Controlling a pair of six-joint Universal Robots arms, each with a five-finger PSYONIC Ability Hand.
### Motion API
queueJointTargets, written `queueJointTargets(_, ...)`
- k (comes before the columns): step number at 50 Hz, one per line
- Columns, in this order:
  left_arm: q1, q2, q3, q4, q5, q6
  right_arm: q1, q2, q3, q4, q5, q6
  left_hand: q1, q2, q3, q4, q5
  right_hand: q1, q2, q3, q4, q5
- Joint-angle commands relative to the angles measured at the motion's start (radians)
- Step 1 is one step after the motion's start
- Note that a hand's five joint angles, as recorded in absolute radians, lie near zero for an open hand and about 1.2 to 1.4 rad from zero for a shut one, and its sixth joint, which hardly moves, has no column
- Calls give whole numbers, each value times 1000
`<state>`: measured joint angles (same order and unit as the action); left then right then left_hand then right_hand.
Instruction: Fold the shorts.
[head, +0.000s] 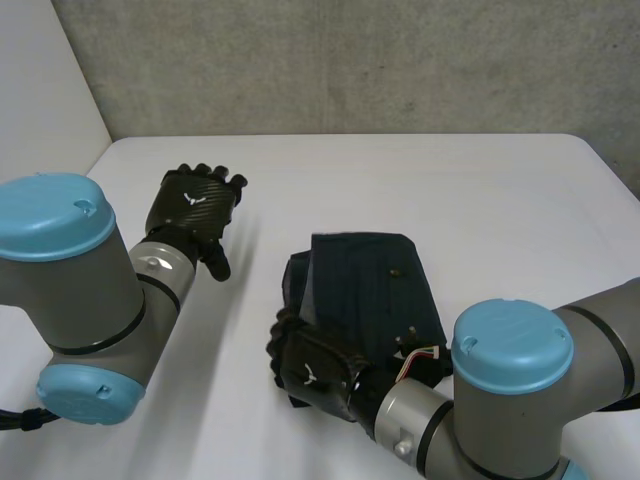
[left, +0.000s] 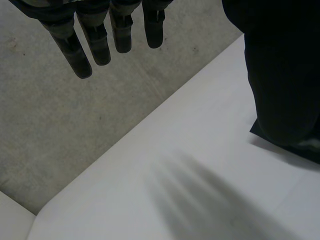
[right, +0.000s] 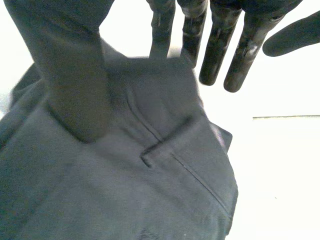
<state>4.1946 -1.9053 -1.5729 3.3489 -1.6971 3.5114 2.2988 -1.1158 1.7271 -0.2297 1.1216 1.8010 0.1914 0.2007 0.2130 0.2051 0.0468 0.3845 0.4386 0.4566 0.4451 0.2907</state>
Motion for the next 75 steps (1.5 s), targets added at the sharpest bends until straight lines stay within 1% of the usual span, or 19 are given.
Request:
queueJointTargets(1, 1, 9, 19, 1, 0, 0, -38, -130, -14, -57, -36, 364, -17, -26, -38, -31, -47, -208, -263, -281, -269, -289)
queueJointTargets(2, 1, 11, 24, 1, 0, 0, -45, -174, -11, -77, -34, 489, -17, -26, -38, -31, -47, -210, -264, -282, -271, -291)
queueJointTargets(7, -10, 15, 77, 1, -1, -9, -73, -294, -26, -94, 15, 834, -17, -26, -38, -31, -47, -210, -264, -282, -271, -291)
queueJointTargets(9, -18, 15, 93, 1, -1, -29, -105, -332, -32, -88, 59, 918, -16, -25, -38, -30, -46, -210, -264, -282, -271, -291)
queueJointTargets(10, -31, 17, 109, 1, -1, -60, -148, -366, -35, -67, 120, 976, -10, -20, -32, -24, -40, -210, -264, -282, -271, -291)
queueJointTargets(13, -67, 11, 149, -3, 2, -129, -250, -404, -44, 42, 234, 1035, -4, -14, -26, -18, -34, -210, -264, -282, -271, -291)
queueJointTargets(17, -113, -9, 195, -13, 42, -196, -336, -406, -49, 166, 299, 1060, -4, -14, -26, -18, -34, -210, -264, -282, -271, -291)
queueJointTargets(23, -201, -152, 272, -39, 139, -252, -360, -342, -57, 194, 297, 1149, 5, -5, -17, -9, -25, -210, -264, -282, -271, -291)
queueJointTargets(27, -255, -262, 350, -107, 114, -250, -361, -254, -95, 205, 279, 1244, 19, 10, -2, 5, -11, -210, -264, -282, -271, -291)
queueJointTargets(29, -263, -320, 393, -179, 71, -249, -354, -207, -116, 207, 251, 1268, 19, 10, -2, 5, -11, -210, -264, -282, -271, -291)
queueJointTargets(34, -263, -385, 429, -325, -42, -241, -348, -81, -165, 214, 184, 1282, 19, 10, -2, 5, -11, -210, -264, -282, -271, -291)
queueJointTargets(41, -257, -409, 407, -375, -163, -221, -311, 65, -218, 219, 171, 1244, 19, 10, -2, 5, -11, -210, -264, -282, -271, -291)
queueJointTargets(49, -249, -400, 334, -367, -179, -161, -291, 145, -230, 228, 207, 1066, 16, 7, -5, 3, -14, -210, -264, -282, -271, -291)
queueJointTargets(54, -261, -383, 327, -371, -182, -158, -280, 146, -235, 228, 250, 1022, 13, 4, -8, 0, -17, -210, -264, -282, -271, -291)
queueJointTargets(60, -269, -298, 314, -371, -181, -158, -280, 38, -248, 225, 260, 1029, 8, -2, -14, -6, -22, -210, -264, -282, -271, -291)
queueJointTargets(66, -248, -88, 317, -371, -179, -161, -282, -113, -264, 216, 277, 1069, 2, -8, -20, -12, -28, -210, -264, -282, -271, -291)
queueJointTargets(71, -116, 138, 312, -376, -159, -167, -309, -294, -297, 216, 369, 1172, -10, -19, -32, -24, -40, -210, -264, -282, -271, -291)
queueJointTargets(72, -61, 199, 320, -384, -141, -167, -331, -356, -305, 227, 420, 1187, -7, -17, -29, -21, -37, -210, -264, -282, -271, -291)
queueJointTargets(75, 14, 268, 327, -427, -89, -173, -390, -439, -316, 291, 513, 1183, -1, -11, -23, -15, -31, -210, -264, -282, -271, -291)
